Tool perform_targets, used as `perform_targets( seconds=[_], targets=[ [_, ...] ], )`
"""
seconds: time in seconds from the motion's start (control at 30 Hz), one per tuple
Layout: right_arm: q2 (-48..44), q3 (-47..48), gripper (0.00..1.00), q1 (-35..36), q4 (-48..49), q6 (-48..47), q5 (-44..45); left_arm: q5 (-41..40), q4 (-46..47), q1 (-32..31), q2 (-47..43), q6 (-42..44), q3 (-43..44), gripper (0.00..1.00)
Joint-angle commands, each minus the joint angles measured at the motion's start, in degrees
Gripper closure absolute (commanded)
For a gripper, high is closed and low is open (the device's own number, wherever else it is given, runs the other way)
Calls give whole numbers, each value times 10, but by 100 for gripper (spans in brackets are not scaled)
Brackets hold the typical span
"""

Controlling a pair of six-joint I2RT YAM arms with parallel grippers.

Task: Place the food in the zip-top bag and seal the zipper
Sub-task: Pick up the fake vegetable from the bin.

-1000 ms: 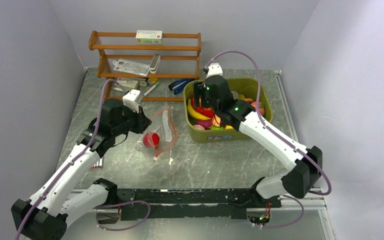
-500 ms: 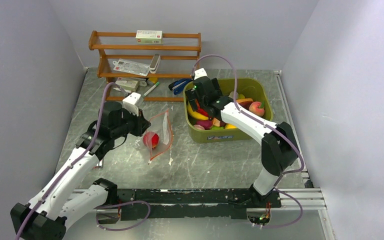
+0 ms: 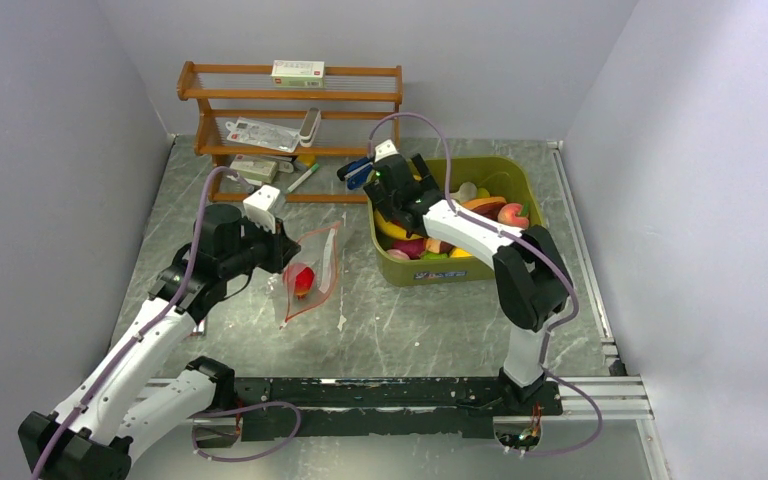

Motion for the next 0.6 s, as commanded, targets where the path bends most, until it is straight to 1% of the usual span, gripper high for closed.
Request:
perform_targets(
  seconds=[0.0, 0.1, 0.2, 0.5, 0.57],
  targets=[
    [26, 15, 0, -1, 50, -40, 40, -4, 0, 0, -6, 7, -2, 93],
    [41, 16, 1, -2, 64, -54, 62, -8, -1, 0, -11, 5, -4, 93],
    [49, 13, 4, -1, 74, -62, 66, -11, -2, 0, -14, 5, -5, 93],
    [32, -4, 32, -1, 89, -68, 67, -11, -1, 0, -16, 7, -6, 93],
    [34, -5, 34, -2, 84, -66, 74, -12, -3, 1, -15, 8, -3, 93]
  ],
)
